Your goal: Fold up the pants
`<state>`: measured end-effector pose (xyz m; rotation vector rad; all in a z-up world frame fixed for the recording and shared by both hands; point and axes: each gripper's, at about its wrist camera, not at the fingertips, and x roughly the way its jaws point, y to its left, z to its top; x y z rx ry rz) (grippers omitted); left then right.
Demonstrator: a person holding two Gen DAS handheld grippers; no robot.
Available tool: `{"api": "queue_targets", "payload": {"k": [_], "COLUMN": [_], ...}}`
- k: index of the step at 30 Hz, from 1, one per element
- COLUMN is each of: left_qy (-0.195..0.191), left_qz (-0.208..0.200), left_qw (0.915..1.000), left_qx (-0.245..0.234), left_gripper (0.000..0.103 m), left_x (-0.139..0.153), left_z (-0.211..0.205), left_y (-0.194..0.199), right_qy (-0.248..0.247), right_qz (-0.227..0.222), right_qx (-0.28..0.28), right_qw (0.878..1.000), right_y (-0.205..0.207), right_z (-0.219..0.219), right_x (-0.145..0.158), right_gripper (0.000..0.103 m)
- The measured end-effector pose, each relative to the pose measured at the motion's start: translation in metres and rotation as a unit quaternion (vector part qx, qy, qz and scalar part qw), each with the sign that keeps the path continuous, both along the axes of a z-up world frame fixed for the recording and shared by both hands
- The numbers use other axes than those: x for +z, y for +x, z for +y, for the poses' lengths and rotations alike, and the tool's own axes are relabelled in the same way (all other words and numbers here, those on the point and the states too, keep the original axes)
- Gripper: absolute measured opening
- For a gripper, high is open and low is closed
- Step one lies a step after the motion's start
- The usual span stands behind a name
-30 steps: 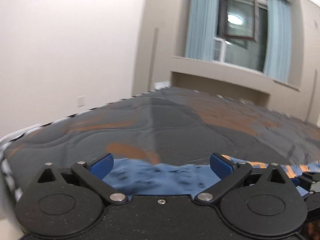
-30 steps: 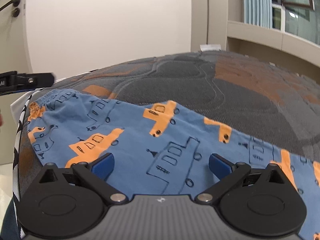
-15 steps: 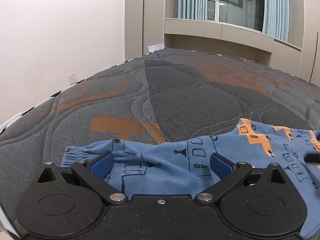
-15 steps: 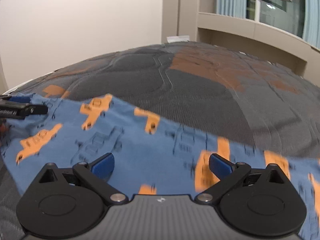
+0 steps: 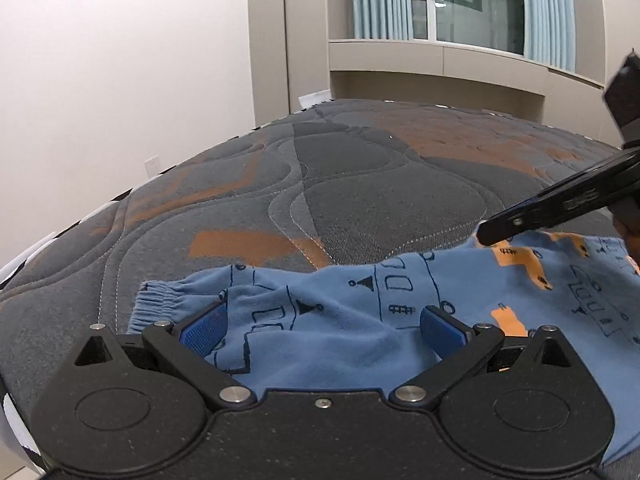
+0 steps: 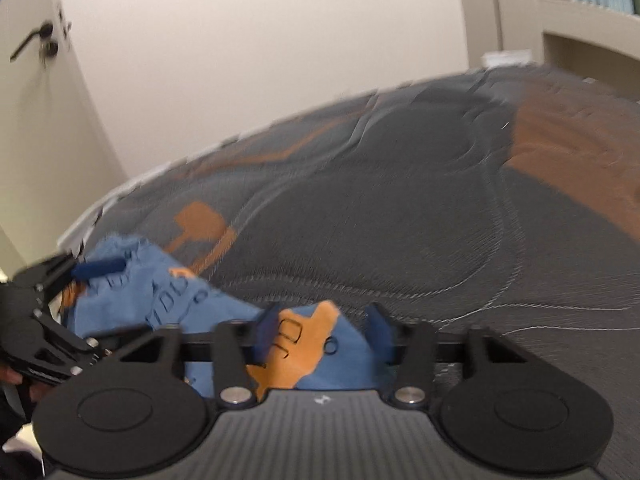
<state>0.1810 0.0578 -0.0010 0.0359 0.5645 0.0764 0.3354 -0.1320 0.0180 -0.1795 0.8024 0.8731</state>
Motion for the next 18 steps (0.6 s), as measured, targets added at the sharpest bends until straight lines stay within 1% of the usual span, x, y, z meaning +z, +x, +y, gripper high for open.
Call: {"api": "queue_targets", "payload": {"k": [2, 3, 5, 8, 11, 13, 14, 15, 16, 17, 18], "left_qy": [0.005, 0.005, 0.003, 0.000, -0.016, -0.017, -0.010, -0.002, 0.007, 0.008, 0.003], "left_qz": [0.002, 0.000, 0.000, -0.003, -0.009, -0.007, -0.006, -0.006, -0.005, -0.001, 0.000], "left_qw": [1.0000, 1.0000, 1.0000, 1.0000, 0.9998, 0.9998, 0.9999, 1.0000, 1.0000, 1.0000, 1.0000], "left_qx": [-0.006, -0.006, -0.006, -0.003, -0.001, -0.007, -0.009, -0.006, 0.000, 0.000, 0.001], "left_gripper": [0.102, 0.102, 0.102, 0.102, 0.102, 0.102, 0.102, 0.102, 0.102, 0.102, 0.102], "left_x": [-0.001, -0.001, -0.002, 0.000, 0.002, 0.002, 0.002, 0.002, 0.002, 0.002, 0.004], "left_z": [0.000, 0.001, 0.001, 0.001, 0.005, 0.008, 0.009, 0.009, 0.009, 0.010, 0.011], "left_y": [0.000, -0.001, -0.001, -0.002, -0.006, -0.010, -0.011, -0.012, -0.012, -0.011, -0.011], "right_qy": [-0.006, -0.006, -0.002, -0.011, -0.038, -0.049, -0.053, -0.056, -0.056, -0.053, -0.044], "right_qz": [-0.004, -0.011, -0.023, -0.049, -0.075, -0.087, -0.097, -0.109, -0.117, -0.120, -0.122], "right_qx": [0.001, -0.001, -0.013, -0.029, -0.036, -0.037, -0.039, -0.046, -0.054, -0.060, -0.059], "right_qw": [1.000, 1.000, 1.000, 0.998, 0.996, 0.994, 0.993, 0.991, 0.990, 0.990, 0.990], "right_y": [-0.001, -0.003, -0.006, -0.009, -0.013, -0.016, -0.019, -0.022, -0.026, -0.030, -0.037], "right_z": [0.003, 0.003, 0.002, 0.002, 0.010, 0.013, 0.014, 0.014, 0.012, 0.009, 0.004], "right_x": [-0.003, -0.002, 0.000, 0.004, -0.002, -0.006, -0.007, -0.005, -0.002, 0.001, 0.006], "right_gripper": [0.011, 0.009, 0.007, 0.007, 0.007, 0.007, 0.017, 0.025, 0.038, 0.048, 0.061]}}
